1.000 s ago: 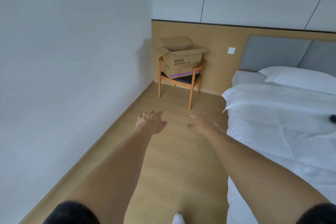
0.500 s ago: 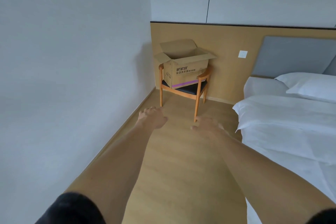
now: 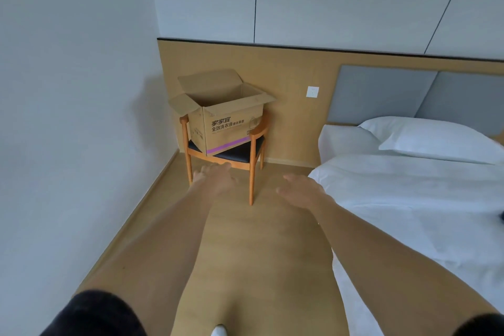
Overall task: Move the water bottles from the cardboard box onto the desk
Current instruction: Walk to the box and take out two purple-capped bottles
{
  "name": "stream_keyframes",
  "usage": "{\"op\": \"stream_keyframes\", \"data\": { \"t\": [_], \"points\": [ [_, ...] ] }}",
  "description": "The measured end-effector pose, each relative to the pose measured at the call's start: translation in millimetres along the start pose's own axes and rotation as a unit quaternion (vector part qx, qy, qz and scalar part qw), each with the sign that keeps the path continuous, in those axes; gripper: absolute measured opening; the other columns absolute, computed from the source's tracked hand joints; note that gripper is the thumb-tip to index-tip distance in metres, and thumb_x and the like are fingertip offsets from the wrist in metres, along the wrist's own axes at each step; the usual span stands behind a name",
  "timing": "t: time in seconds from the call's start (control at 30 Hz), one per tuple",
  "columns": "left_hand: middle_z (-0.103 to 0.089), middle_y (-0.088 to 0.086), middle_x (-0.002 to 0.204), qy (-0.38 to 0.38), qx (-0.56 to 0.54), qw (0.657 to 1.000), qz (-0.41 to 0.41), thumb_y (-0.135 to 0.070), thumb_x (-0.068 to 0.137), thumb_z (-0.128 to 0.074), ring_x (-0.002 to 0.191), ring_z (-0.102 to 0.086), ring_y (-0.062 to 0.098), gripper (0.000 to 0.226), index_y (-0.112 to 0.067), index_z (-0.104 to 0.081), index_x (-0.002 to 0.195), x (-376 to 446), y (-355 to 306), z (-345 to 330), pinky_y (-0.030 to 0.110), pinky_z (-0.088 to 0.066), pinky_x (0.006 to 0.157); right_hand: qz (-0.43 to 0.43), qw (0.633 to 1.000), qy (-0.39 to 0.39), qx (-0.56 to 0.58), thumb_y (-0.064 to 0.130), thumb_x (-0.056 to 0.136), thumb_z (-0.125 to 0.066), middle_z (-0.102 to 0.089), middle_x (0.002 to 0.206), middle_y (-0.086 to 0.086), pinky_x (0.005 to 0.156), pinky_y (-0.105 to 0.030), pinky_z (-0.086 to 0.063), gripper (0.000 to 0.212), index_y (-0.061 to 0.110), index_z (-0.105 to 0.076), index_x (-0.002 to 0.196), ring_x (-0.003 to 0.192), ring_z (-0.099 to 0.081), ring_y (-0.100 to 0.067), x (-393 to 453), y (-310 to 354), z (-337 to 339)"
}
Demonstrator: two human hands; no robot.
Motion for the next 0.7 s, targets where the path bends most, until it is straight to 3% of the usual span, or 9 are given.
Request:
{"op": "stream_keyframes", "data": {
  "t": [0.17, 0.3, 0.7],
  "points": [
    [-0.052, 0.008, 0.141, -0.014, -0.027, 0.999, -0.035, -0.044, 0.100, -0.050, 0.133, -0.046, 0.031, 0.051, -0.029, -0.040, 0.148, 114, -9, 20, 0.051, -0.037, 0.110, -0.019, 1.000, -0.003, 0.019, 0.051, 0.102, -0.045, -0.033, 0.162, -0.005, 0.117, -0.047, -0.034, 0.064, 0.025, -0.028, 0.158, 0.147, -0.033, -0.030, 92, 2, 32],
    [-0.056, 0.006, 0.123, -0.024, -0.015, 0.998, -0.055, -0.046, 0.099, -0.049, 0.120, -0.052, 0.030, 0.046, -0.028, -0.045, 0.142, 205, -6, 44, 0.047, -0.041, 0.100, -0.017, 0.999, -0.029, 0.009, 0.052, 0.102, -0.045, -0.044, 0.154, -0.008, 0.112, -0.045, -0.040, 0.062, 0.024, -0.031, 0.156, 0.140, -0.042, -0.030, 173, 19, 59],
    [-0.053, 0.009, 0.140, -0.020, 0.003, 0.994, -0.110, -0.039, 0.101, -0.044, 0.128, -0.050, 0.032, 0.044, -0.026, -0.044, 0.144, 400, -20, 73, 0.049, -0.043, 0.107, -0.016, 0.999, -0.030, 0.002, 0.049, 0.098, -0.049, -0.050, 0.147, -0.008, 0.103, -0.044, -0.043, 0.060, 0.029, -0.035, 0.153, 0.133, -0.048, -0.031, 373, 42, 89]
  ]
}}
Point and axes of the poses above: each hand's wrist, its own x-axis towards the middle knuckle, its own z-axis out of the back of the hand, y = z × x, the point moved 1 cm from there along x, towards the middle knuckle
